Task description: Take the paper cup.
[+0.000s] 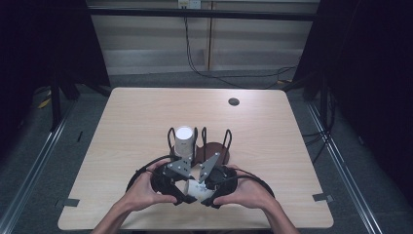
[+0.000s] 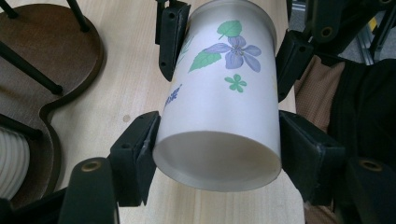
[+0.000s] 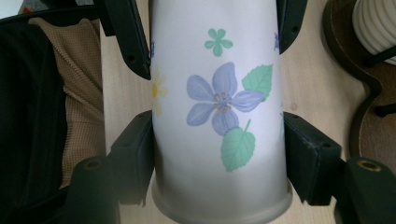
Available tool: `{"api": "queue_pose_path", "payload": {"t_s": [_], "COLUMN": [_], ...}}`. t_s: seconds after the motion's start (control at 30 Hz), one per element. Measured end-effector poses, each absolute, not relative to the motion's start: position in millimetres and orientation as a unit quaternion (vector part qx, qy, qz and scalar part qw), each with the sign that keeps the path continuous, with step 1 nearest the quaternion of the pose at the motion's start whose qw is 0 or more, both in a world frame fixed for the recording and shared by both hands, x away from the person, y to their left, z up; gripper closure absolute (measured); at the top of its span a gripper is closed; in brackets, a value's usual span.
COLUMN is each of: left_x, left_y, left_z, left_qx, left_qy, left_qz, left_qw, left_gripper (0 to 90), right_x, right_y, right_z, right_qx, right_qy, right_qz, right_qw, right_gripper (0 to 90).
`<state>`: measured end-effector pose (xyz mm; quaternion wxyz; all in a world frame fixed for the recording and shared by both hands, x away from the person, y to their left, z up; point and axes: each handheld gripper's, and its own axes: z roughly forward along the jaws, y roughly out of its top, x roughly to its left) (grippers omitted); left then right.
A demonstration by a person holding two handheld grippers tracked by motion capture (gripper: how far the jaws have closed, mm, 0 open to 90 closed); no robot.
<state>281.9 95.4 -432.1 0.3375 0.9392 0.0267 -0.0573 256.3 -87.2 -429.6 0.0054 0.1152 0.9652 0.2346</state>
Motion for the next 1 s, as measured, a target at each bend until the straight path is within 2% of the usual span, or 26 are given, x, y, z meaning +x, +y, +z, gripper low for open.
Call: {"api": "queue_pose_path", "payload": {"t_s": [0.5, 1.0], "left_x": [281.0, 281.6], "left_y": [94.5, 101.3], "left_z": [-434.8, -427.9], "left_qx": [0.937, 0.926], "left_qy": [0.027, 0.049], "left_qz": [-0.066, -0.061], "left_qw": [0.342, 0.368], "left_gripper": [34.9, 36.9], "right_x": [257.4, 262.0], "right_y": [-91.2, -106.6], "right_z": [-429.7, -424.2], "right_qx": [0.111, 0.138], "right_qy": [0.963, 0.944], "right_qz": [0.245, 0.299], "right_qw": [-0.004, 0.002], "right_gripper": [32.5, 18.8]}}
